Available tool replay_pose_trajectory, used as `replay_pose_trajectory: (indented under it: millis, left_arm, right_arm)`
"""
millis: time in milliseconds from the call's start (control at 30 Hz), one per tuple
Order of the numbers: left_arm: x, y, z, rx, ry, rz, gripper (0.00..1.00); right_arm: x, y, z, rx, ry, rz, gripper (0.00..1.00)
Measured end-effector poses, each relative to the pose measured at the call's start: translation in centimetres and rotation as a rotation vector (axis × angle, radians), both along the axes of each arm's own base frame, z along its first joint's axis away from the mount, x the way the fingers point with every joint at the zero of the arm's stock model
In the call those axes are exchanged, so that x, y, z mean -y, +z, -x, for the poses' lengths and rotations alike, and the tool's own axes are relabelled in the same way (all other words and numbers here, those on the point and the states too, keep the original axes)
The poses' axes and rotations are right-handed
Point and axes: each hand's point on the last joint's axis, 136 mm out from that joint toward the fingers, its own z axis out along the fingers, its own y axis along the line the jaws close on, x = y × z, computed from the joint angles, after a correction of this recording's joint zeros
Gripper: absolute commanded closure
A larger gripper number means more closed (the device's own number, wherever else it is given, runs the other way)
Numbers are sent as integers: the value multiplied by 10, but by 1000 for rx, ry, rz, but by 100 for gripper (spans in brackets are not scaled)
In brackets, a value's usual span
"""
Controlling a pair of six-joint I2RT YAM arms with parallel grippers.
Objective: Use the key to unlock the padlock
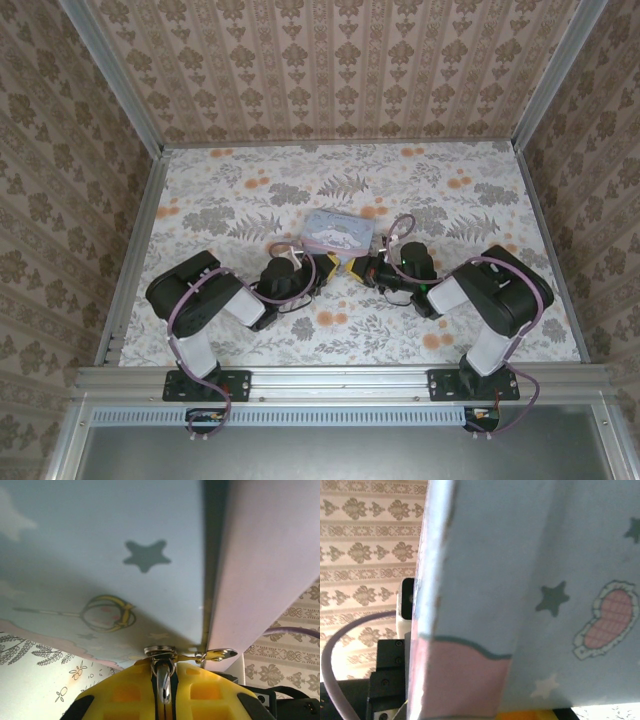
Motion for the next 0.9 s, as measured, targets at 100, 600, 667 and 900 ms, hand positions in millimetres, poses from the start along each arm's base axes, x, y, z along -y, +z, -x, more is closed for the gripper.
replay_pose_trajectory:
  millis: [100, 600, 667, 900]
  left_arm:
    - [-3, -2, -3, 0, 22, -8, 100]
    - [-4, -2, -4, 18, 26, -24, 100]
    - [-4, -2, -4, 24, 23, -27, 100]
    - [-5, -3, -5, 44, 23, -46, 100]
  right_arm:
    - [-5, -3, -1, -48, -29, -36, 100]
    - [1, -6, -10, -120, -73, -93, 100]
    - [1, -6, -10, -109, -57, -90, 100]
    - [-2, -8, -10, -104, -39, -98, 100]
